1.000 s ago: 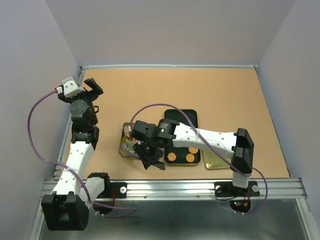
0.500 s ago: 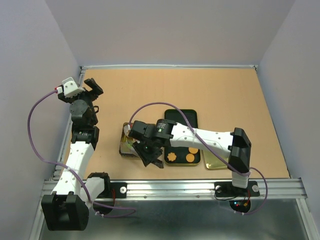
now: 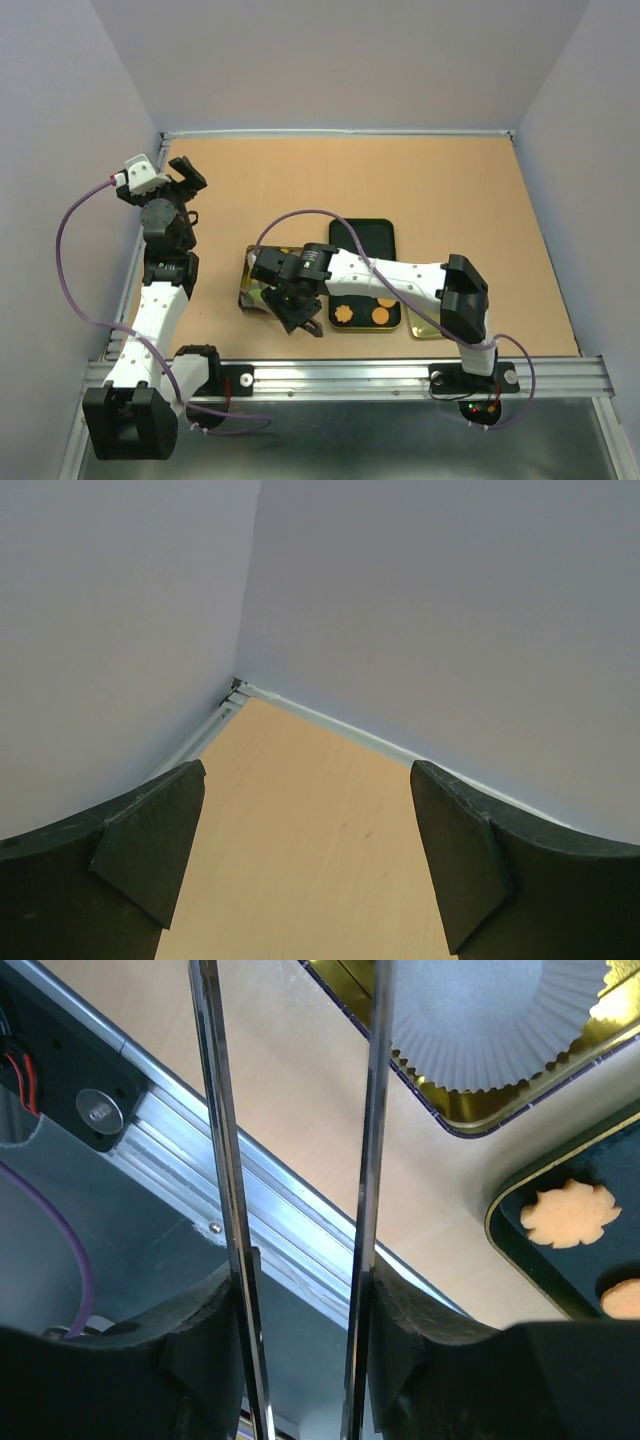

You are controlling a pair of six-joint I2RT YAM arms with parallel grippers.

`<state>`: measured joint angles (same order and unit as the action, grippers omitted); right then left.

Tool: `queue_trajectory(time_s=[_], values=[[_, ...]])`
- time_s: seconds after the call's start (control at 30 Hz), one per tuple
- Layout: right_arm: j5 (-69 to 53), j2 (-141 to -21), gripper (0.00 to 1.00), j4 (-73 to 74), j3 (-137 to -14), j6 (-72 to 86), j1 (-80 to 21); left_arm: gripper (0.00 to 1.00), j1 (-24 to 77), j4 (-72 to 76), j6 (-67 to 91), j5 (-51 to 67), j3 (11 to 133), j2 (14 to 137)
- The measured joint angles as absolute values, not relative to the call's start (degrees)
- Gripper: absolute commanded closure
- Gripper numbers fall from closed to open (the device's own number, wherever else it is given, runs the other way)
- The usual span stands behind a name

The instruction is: Pack the cookies

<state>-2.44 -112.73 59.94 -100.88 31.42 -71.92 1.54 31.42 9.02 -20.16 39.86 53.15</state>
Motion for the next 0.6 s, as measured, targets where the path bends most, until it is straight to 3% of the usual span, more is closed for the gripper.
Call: queue_trajectory(time_s=[0.1, 0.6], values=[[-2.3, -113.0, 0.45, 59.9, -101.2, 31.3, -71.9, 0.05, 1.7, 31.4, 9.0, -20.3, 39.9, 53.2], [2.7, -109.6, 0.43, 61.2, -103.1, 31.8, -70.8, 0.05, 1.8, 31.4, 8.5, -21.0, 39.9, 53.2]])
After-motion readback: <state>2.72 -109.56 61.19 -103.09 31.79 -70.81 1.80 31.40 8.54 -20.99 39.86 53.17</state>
